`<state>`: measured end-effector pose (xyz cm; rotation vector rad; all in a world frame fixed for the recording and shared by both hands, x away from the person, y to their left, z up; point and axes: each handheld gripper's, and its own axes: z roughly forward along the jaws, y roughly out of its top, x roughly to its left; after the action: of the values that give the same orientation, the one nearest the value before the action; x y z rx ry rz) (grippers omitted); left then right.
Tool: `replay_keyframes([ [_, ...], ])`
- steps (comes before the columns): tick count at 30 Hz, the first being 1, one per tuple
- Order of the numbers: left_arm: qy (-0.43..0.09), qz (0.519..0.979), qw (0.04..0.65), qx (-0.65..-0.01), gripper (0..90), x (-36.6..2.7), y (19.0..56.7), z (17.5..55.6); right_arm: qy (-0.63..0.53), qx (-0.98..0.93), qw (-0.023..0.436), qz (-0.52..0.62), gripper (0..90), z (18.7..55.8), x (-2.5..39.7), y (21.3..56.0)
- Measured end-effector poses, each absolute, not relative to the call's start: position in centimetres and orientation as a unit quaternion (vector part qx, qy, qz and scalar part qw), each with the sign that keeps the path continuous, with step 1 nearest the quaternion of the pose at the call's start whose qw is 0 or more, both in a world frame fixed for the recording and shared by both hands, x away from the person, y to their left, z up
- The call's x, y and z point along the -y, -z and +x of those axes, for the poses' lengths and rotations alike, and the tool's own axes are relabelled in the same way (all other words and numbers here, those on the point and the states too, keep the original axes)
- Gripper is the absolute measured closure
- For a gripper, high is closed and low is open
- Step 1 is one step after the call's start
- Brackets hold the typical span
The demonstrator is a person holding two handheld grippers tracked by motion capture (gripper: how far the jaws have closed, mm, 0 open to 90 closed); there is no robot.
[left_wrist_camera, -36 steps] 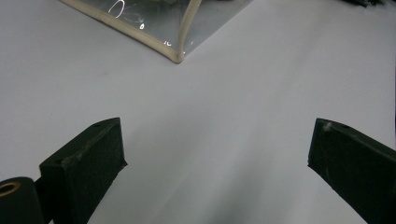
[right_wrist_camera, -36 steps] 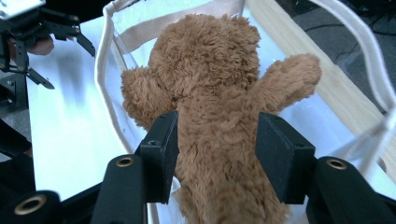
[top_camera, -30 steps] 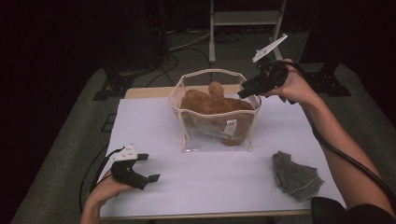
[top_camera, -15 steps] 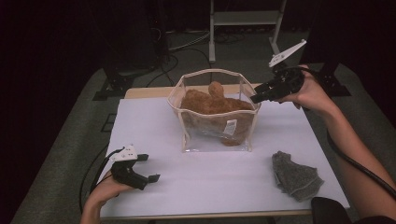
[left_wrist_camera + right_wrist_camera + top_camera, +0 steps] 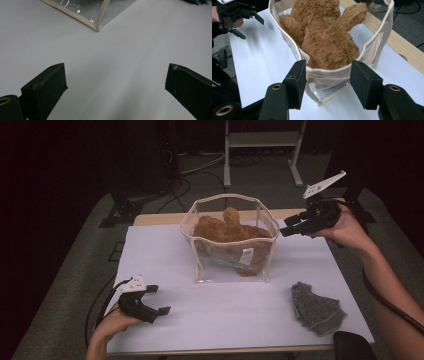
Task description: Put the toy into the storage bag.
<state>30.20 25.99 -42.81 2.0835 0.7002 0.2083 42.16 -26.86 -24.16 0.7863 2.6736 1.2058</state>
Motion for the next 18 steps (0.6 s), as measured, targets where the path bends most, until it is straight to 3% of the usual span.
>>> replay_keyframes([
  [18, -0.082, 0.845, 0.446, -0.283, 2.7, -25.9, 42.9, 30.2, -0.402, -0.870, 0.047, 0.281, 44.6, 40.5, 29.5, 26.1],
])
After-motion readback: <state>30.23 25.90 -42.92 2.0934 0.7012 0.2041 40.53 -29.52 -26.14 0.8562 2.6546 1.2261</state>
